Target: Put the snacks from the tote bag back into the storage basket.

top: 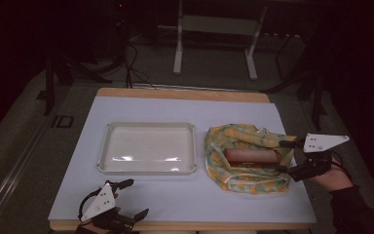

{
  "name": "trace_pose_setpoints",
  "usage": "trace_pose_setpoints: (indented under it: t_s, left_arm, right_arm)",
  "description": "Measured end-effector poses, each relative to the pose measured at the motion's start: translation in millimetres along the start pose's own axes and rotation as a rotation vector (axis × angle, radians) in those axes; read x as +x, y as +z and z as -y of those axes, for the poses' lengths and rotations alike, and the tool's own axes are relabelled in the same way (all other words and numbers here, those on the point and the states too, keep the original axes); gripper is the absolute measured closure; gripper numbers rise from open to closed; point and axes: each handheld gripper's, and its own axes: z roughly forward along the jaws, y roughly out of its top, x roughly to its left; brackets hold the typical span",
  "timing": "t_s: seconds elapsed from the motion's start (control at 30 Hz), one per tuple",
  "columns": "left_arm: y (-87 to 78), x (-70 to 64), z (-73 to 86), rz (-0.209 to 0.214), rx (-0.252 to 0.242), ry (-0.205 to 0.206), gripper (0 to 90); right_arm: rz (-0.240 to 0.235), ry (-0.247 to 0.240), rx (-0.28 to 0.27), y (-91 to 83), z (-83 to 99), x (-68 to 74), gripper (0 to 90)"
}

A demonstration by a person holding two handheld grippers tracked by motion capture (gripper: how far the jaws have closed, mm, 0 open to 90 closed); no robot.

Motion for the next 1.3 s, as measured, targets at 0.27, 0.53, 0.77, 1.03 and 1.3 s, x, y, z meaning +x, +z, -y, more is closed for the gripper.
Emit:
trace_pose_setpoints:
  t_s: [0.27, 0.53, 0.77, 1.03, 1.3]
  left_arm:
    - [0.2, 0.3, 0.2, 0.003, 0.001, -0.001, 1.3]
    - [0.2, 0.4, 0.6, 0.005, 0.000, -0.002, 1.3]
    - [0.3, 0.4, 1.1, 0.008, 0.005, -0.001, 1.3]
    - [-0.1, 0.7, 1.9, 0.008, 0.006, -0.005, 1.3]
    - [-0.2, 1.4, 2.2, -0.002, 0.008, -0.007, 1.3]
  right_arm:
    - [0.016, -0.076, 0.033, 4.6, -5.4, -11.2, 22.0]
    - [0.006, -0.099, 0.075, 15.2, -8.2, -20.2, 24.0]
    - [-0.032, -0.117, 0.123, 34.1, -9.7, -34.3, 27.9]
    - [-0.076, -0.121, 0.215, 56.6, 0.5, -46.5, 28.3]
    - [-0.091, -0.153, 0.353, 77.2, 8.6, -51.2, 28.2]
